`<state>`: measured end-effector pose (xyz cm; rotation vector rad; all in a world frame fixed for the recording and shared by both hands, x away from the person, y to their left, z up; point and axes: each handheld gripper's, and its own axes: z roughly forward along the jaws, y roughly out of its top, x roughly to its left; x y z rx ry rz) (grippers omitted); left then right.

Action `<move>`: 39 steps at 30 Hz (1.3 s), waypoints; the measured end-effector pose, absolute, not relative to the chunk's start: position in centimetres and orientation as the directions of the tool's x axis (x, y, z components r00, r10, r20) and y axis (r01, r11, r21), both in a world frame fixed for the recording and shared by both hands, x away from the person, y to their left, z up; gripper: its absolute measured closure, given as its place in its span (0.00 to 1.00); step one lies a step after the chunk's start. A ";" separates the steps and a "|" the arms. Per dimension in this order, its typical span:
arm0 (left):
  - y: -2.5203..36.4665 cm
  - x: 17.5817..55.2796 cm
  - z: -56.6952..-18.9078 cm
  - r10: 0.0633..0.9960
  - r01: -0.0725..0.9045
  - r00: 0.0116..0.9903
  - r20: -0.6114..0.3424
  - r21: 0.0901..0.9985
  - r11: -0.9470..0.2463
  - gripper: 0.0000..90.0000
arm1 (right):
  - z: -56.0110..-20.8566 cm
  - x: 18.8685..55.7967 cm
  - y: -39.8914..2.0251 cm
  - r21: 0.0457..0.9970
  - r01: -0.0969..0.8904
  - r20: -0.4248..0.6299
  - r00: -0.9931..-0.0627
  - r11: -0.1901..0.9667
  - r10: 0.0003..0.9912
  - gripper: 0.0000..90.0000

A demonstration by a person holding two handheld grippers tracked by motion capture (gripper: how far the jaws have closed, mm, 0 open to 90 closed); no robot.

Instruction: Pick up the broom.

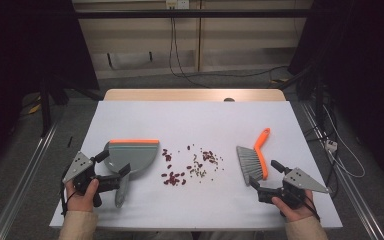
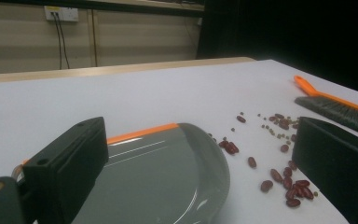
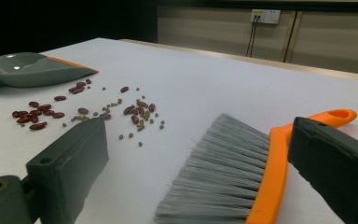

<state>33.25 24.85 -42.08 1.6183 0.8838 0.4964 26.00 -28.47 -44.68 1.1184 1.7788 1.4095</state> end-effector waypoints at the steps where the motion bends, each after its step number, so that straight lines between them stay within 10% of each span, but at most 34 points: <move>1: 24.8 33.3 -42.0 0.767 0.275 0.626 -0.140 0.960 -0.050 0.04 | -44.6 26.0 -28.5 0.965 0.249 0.046 -0.461 0.079 0.886 0.05; 39: 24.7 33.2 -41.6 0.759 0.251 0.639 -0.121 0.966 -0.057 0.04 | -43.5 34.8 -30.4 0.906 0.417 0.018 -0.201 0.069 0.979 0.09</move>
